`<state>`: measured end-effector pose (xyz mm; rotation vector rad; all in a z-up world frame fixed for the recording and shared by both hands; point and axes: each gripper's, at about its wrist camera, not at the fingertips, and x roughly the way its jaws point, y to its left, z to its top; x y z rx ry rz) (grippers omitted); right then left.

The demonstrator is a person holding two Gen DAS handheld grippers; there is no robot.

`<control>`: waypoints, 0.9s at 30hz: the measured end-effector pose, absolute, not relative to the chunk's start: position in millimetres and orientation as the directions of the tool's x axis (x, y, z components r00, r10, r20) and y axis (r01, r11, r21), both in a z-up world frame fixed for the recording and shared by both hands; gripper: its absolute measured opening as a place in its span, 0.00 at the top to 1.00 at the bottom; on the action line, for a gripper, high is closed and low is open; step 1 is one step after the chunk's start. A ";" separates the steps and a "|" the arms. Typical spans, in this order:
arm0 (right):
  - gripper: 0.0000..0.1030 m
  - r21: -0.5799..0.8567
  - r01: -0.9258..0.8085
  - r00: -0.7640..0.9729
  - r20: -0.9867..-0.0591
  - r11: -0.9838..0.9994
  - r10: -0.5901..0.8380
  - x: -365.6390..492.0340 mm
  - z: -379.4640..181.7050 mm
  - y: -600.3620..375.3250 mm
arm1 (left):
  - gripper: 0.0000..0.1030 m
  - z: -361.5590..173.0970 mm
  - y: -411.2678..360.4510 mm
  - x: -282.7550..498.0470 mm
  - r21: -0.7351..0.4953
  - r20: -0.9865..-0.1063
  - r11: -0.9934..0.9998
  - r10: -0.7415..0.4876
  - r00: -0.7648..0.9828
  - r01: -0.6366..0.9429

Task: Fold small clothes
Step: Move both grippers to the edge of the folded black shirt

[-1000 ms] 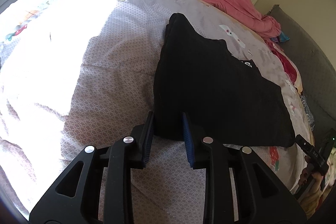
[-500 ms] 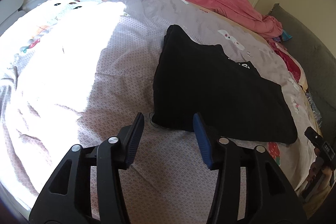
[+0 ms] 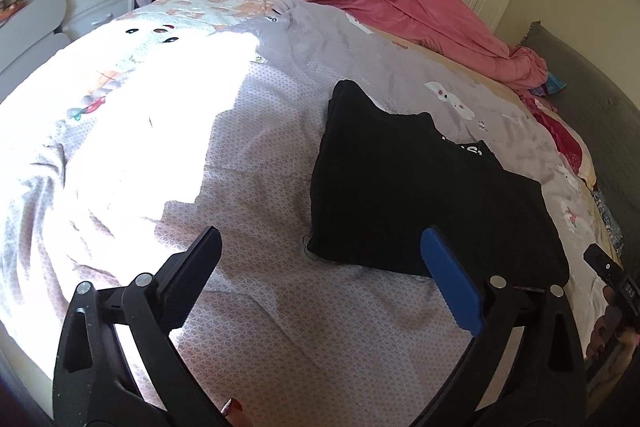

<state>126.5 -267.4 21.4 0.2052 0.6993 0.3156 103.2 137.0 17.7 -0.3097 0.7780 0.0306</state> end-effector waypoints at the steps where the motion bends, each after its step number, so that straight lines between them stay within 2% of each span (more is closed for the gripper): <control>1: 0.06 0.287 -0.226 0.718 -0.597 0.931 0.358 127.3 22.0 -262.9 | 0.09 17.9 138.3 104.0 -0.264 -0.695 0.954 -0.084 0.714 -0.145; 19: 0.04 0.215 -0.464 0.622 -0.611 0.859 0.489 140.3 19.5 -140.4 | 0.09 16.5 157.8 128.5 -0.191 -0.725 0.962 -0.003 0.689 -0.197; 27: 0.04 0.133 -0.539 0.581 -0.655 0.831 0.482 139.9 2.2 -90.2 | 0.09 15.6 160.9 149.8 -0.135 -0.744 0.971 0.034 0.667 -0.200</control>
